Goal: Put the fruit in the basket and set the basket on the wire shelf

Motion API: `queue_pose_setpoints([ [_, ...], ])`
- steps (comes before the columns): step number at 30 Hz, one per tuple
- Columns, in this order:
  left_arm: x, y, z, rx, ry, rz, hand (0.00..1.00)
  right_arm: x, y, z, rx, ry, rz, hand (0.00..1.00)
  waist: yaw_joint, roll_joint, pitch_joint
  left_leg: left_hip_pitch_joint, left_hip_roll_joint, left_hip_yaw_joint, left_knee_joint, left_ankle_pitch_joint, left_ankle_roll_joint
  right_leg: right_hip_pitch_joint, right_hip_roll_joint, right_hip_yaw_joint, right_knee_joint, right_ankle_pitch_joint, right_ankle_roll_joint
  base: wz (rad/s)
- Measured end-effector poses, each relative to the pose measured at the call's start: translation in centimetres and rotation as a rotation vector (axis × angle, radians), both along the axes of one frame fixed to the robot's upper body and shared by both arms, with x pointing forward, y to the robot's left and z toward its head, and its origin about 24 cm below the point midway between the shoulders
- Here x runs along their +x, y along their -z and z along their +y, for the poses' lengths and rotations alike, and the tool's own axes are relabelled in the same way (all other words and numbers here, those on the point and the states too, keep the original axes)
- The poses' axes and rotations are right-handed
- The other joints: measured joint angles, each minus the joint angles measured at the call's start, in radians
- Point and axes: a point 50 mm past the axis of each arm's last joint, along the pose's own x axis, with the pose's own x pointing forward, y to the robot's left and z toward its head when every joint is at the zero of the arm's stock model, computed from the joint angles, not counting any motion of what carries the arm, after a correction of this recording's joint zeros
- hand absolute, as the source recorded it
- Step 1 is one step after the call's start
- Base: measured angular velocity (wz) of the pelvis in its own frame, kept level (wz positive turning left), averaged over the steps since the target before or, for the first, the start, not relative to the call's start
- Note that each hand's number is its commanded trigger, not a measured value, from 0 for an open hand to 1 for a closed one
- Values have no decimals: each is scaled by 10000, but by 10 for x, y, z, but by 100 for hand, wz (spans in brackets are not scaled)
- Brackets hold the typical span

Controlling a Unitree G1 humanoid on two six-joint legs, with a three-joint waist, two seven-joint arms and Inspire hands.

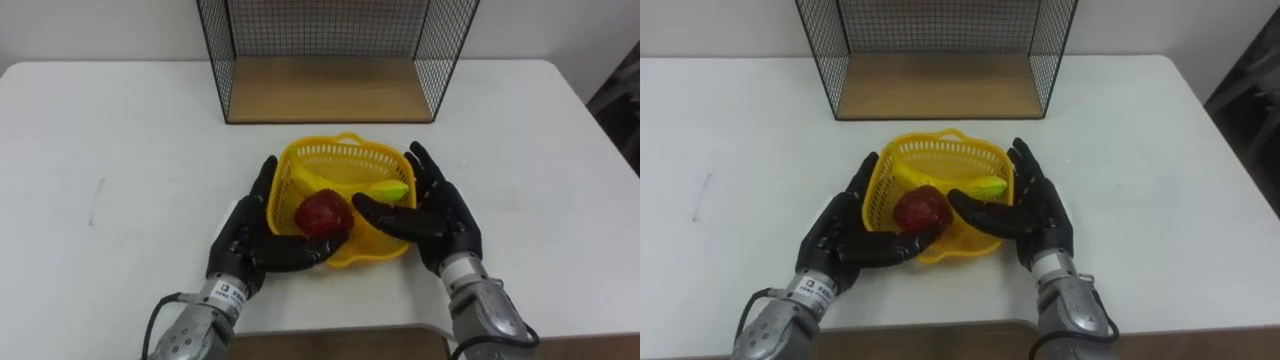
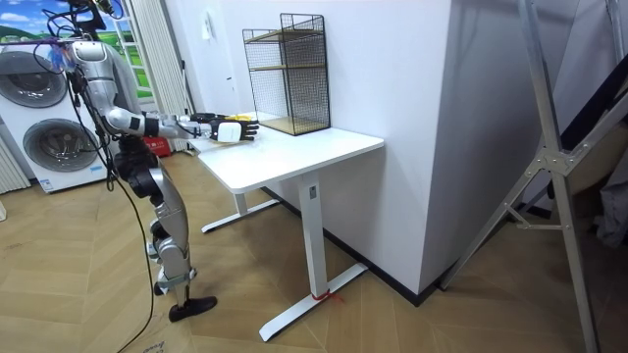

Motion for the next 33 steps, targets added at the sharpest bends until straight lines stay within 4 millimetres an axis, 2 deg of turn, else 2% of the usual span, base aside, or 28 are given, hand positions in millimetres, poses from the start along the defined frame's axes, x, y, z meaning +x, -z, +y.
queue_pose_setpoints([
  [10,0,1,-1,-191,12,107,0,1,0,8,-10,-371,-4,0,35,-13,-1,10,10,18,2,0,-1,7,0,-2,20,7,-6,0],
  [18,0,0,0,-376,-53,106,0,2,-1,11,19,-473,-43,0,90,-112,35,-26,6,10,-1,0,-1,-5,0,-1,-1,6,-5,0],
  [29,1,-1,2,-592,-222,-4,0,11,-11,18,-29,-704,-449,0,95,-112,38,-154,9,-5,15,1,0,-122,5,3,20,18,-5,0],
  [33,6,-7,2,-813,-295,-263,0,14,-20,20,25,-660,-835,0,93,-101,43,-230,17,-5,8,0,-1,-180,15,-1,28,26,-11,0],
])
